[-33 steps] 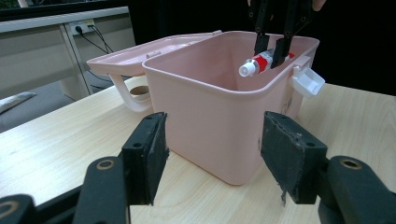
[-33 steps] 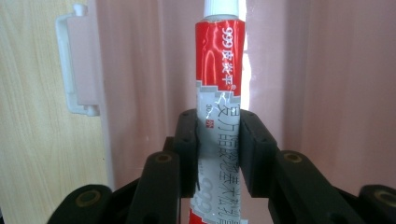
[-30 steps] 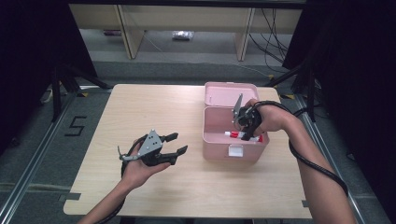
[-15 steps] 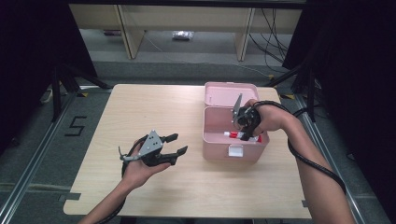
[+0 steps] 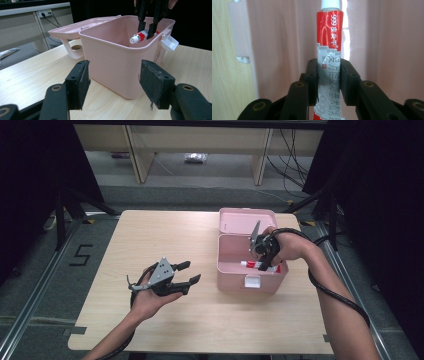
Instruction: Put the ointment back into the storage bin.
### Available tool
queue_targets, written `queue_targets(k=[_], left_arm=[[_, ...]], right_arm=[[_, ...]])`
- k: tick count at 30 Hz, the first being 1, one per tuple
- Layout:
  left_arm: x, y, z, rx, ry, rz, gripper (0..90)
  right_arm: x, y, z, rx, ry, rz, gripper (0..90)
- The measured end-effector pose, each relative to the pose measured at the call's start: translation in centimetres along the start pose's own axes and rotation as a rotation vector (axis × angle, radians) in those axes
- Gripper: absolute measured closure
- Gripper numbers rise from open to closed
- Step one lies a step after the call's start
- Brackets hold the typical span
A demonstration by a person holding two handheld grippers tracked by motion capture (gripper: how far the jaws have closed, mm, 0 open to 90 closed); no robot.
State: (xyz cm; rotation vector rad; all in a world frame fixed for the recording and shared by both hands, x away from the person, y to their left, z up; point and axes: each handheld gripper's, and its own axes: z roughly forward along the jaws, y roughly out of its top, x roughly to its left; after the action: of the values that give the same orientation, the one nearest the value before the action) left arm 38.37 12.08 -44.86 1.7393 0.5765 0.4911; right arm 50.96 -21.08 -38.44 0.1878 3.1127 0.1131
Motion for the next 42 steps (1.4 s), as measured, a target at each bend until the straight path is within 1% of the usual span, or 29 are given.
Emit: queue_targets(k=[1,3,4,5,6,7,9,10,11,13,15,16,17,19,20,21,22,24,25,26,28,30,31,34,35,37,38,39,42], left_arm=[[0.0,0.0,0.1,-0.015,-0.007,-0.004,40.0],[-0.1,0.0,-0.1,-0.003,-0.003,0.001,40.0],[-0.1,0.0,-0.1,-0.002,-0.002,0.0,40.0],[-0.1,0.0,-0.1,-0.002,-0.001,-0.001,40.0],[0.0,0.0,-0.1,-0.002,-0.001,0.001,40.0],[0.0,-0.1,-0.1,-0.001,0.0,0.0,40.0],[0.0,-0.1,-0.1,0.001,0.002,-0.006,40.0],[0.0,-0.1,0.0,0.003,0.001,-0.004,40.0],[0.0,-0.1,0.0,0.003,0.0,-0.003,40.0],[0.0,-0.1,0.0,0.003,-0.003,0.001,40.0],[0.0,-0.1,0.0,0.004,-0.003,0.0,40.0],[0.0,-0.1,0.1,0.004,-0.003,0.0,40.0],[0.0,-0.1,0.0,0.005,-0.003,0.001,40.0],[0.0,-0.1,0.0,0.005,-0.002,0.002,40.0],[0.0,-0.1,0.0,0.005,-0.002,0.004,40.0],[0.0,0.0,0.0,0.006,-0.002,0.004,40.0],[0.0,0.0,0.0,0.006,-0.002,0.005,40.0],[0.0,0.0,0.0,0.007,-0.003,0.005,40.0],[0.0,0.0,0.0,0.008,-0.003,0.005,40.0],[0.0,-0.1,0.0,0.009,-0.003,0.005,40.0],[0.0,-0.1,0.0,0.01,-0.003,0.006,40.0],[0.0,0.0,0.0,0.011,-0.004,0.006,40.0],[0.0,0.0,0.0,0.011,-0.005,0.009,40.0],[-0.1,0.0,0.1,0.013,-0.007,0.012,39.9],[-0.1,0.0,0.1,0.014,-0.008,0.011,40.0],[-0.1,0.1,0.1,0.013,-0.011,0.01,39.9],[-0.1,0.1,0.1,0.012,-0.012,0.014,39.9],[-0.1,0.2,0.1,0.009,-0.011,0.01,39.9],[0.0,0.3,0.1,0.007,-0.011,0.012,40.0]], right_arm=[[0.0,0.1,0.2,-0.023,0.007,-0.013,72.1],[0.0,0.2,0.4,-0.02,0.019,-0.003,72.1],[-0.1,0.3,0.5,-0.02,0.016,-0.013,72.1],[-0.2,0.3,0.6,-0.015,0.009,-0.036,72.1],[-0.2,0.3,0.7,-0.005,0.006,-0.026,72.1],[-0.2,0.4,0.8,0.0,0.009,-0.032,72.1],[-0.2,0.4,0.9,0.008,0.008,-0.018,72.1],[0.2,0.5,0.8,0.013,0.027,0.036,72.1],[0.0,0.6,0.9,-0.003,0.036,0.007,72.1],[-0.1,0.6,1.0,-0.014,0.029,-0.015,72.1],[-0.1,0.6,1.2,-0.011,0.035,-0.008,72.1],[-0.1,0.6,1.3,-0.01,0.023,-0.008,72.1],[-0.1,0.6,1.4,-0.012,0.033,-0.013,72.1],[-0.2,0.6,1.5,-0.009,0.039,0.001,72.0],[-0.4,0.6,1.5,0.001,0.029,-0.019,72.1],[-0.3,0.5,1.5,0.018,0.025,0.005,72.1],[-0.5,0.5,1.6,0.008,0.019,-0.027,72.1],[-0.4,0.5,1.7,0.012,0.025,-0.006,72.0],[-0.1,0.5,1.7,0.012,0.037,0.032,72.0],[-0.5,0.5,1.8,0.002,0.021,-0.023,72.0],[-0.7,0.5,2.0,-0.008,0.026,-0.046,72.0],[-0.8,0.5,2.0,-0.005,0.021,-0.055,72.0],[-0.5,0.6,1.9,0.005,0.023,-0.019,72.0],[-0.5,0.6,1.9,0.006,0.025,-0.015,71.9],[-0.4,0.6,1.8,0.017,0.025,0.002,71.9],[-0.6,0.6,1.9,-0.002,0.026,-0.013,71.3],[-0.6,0.5,1.9,0.006,0.022,0.002,70.6],[-0.7,0.4,1.9,-0.002,0.023,0.009,69.5],[-1.0,0.2,1.4,-0.017,0.005,0.013,67.6]])
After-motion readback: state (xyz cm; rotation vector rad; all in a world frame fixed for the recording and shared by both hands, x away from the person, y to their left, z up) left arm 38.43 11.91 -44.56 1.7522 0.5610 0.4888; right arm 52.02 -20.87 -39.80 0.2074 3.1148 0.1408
